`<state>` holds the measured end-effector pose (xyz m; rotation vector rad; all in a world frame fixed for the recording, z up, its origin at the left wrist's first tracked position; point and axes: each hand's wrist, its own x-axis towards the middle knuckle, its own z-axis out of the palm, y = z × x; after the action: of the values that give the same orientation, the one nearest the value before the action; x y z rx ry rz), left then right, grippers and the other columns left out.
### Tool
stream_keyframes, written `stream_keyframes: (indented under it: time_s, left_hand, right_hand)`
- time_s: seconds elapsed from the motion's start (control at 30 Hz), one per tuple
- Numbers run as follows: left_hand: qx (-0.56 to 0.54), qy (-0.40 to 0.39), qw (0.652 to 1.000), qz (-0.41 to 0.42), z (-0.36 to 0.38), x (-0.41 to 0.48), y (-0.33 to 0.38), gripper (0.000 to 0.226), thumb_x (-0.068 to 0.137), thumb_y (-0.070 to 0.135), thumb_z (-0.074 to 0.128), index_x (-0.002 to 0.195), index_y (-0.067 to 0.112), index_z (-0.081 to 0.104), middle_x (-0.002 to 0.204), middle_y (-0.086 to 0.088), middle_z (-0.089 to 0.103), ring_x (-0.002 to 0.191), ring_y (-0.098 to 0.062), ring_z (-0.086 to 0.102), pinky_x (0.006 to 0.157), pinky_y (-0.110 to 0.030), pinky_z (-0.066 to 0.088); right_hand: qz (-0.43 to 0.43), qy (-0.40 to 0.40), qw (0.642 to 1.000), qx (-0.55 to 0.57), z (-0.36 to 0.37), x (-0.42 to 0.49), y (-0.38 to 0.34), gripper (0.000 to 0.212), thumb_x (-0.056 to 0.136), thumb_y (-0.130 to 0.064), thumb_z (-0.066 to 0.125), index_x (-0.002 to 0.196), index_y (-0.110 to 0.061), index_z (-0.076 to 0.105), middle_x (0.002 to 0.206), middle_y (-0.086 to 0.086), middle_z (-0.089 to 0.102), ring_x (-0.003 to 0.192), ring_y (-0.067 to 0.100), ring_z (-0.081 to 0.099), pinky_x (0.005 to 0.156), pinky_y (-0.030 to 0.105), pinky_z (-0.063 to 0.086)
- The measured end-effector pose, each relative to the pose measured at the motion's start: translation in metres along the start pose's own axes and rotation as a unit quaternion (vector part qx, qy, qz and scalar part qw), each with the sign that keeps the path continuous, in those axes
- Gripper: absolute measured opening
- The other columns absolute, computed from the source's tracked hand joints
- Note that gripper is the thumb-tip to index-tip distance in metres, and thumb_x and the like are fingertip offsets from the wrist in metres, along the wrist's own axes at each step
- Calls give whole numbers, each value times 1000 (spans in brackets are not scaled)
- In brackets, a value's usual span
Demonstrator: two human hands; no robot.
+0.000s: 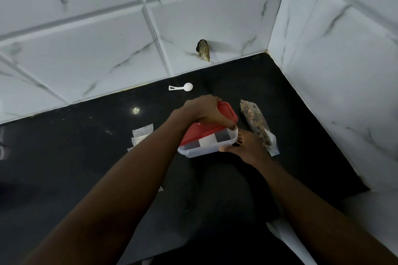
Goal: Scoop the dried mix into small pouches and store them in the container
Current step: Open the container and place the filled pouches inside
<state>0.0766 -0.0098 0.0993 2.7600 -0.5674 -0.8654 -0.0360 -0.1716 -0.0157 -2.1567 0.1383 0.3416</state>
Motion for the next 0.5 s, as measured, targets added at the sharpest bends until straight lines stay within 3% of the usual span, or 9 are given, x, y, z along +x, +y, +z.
stream_keyframes:
  time_s: [0.1, 0.2, 0.27, 0.37, 0.5]
  left_hand:
    - [-7, -8, 1000, 2, 0, -1, -1, 116, 66, 78, 77, 159, 24, 31, 156, -3, 43, 136, -28, 49, 108, -48, 44]
    - [33, 31, 999, 7, 13, -5, 0, 126, 62, 82, 76, 161, 23, 25, 160, -1, 36, 142, -28, 43, 110, -54, 39]
    - [47, 58, 997, 13, 24, -7, 0, 132, 60, 84, 76, 162, 22, 20, 164, -3, 30, 146, -30, 37, 114, -57, 35]
    - [49, 83, 995, 30, 35, -8, -2, 139, 59, 85, 75, 164, 17, 12, 166, -7, 26, 149, -33, 31, 121, -56, 28]
    - [22, 94, 995, 39, 39, -7, -6, 143, 59, 85, 75, 164, 15, 7, 167, -10, 26, 151, -34, 30, 124, -57, 24]
  right_hand:
    - [4, -3, 1000, 14, 1, -1, 2, 56, 77, -37, 87, 127, -31, 61, 102, -26, 61, 93, -12, 58, 72, 4, 38]
    - [-9, 6, 1000, 9, 2, 2, 2, 56, 74, -38, 89, 123, -29, 63, 104, -21, 64, 105, 3, 64, 79, 13, 44]
    - [-19, 7, 1000, -18, 1, 2, -1, 71, 71, -35, 91, 132, -24, 58, 116, -15, 63, 112, 9, 62, 87, 19, 44]
    - [-61, 28, 997, -24, -7, 0, -1, 102, 70, -20, 91, 155, -18, 35, 145, -7, 50, 132, 12, 49, 109, 31, 42]
    - [-181, 123, 976, -13, -31, 0, -4, 82, 76, -23, 82, 149, -23, 46, 156, -5, 42, 144, 9, 38, 117, 44, 38]
